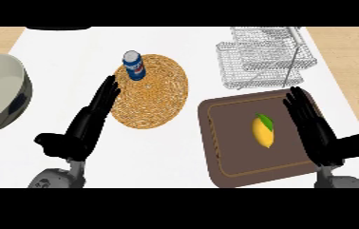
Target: Pick the lemon from the tray and place it in the tiered basket
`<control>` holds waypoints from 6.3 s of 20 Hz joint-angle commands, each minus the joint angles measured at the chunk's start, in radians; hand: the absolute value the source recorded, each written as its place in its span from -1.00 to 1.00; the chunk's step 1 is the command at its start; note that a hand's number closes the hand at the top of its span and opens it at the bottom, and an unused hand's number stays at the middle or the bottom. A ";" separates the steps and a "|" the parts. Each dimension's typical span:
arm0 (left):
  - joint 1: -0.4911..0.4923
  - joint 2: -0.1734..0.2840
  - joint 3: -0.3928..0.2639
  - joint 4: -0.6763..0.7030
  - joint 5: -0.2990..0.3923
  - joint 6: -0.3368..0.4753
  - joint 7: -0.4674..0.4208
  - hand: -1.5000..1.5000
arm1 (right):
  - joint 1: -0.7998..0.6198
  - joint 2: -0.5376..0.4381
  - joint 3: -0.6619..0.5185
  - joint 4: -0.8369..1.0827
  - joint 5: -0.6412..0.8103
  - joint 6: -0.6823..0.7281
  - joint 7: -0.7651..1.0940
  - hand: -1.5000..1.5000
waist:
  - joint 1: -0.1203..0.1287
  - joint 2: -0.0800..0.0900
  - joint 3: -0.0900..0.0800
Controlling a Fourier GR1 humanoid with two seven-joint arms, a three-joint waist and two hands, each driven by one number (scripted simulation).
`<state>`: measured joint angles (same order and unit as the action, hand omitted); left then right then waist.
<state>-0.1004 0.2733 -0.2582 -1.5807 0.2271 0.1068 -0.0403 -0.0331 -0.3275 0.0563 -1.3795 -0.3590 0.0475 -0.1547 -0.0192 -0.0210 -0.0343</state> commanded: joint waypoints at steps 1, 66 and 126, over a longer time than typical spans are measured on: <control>-0.012 0.038 0.051 -0.002 -0.010 0.005 0.022 0.00 | -0.008 -0.034 -0.053 -0.087 -0.027 -0.030 0.064 1.00 | 0.012 0.018 0.033; -0.051 0.108 0.252 0.124 -0.282 0.036 0.110 0.00 | -0.231 -0.296 0.280 -0.409 0.562 -0.024 1.497 -1.00 | 0.021 0.020 0.034; -0.047 -0.022 0.294 0.131 -0.395 -0.051 0.074 0.00 | -0.533 0.323 0.522 -0.140 1.058 -0.118 1.113 1.00 | 0.075 0.025 0.033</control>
<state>-0.1685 0.2664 0.0490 -1.4520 -0.1667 0.0593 0.0628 -0.4437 -0.0754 0.4705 -1.5501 0.6358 0.0445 0.9680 0.0431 0.0031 -0.0013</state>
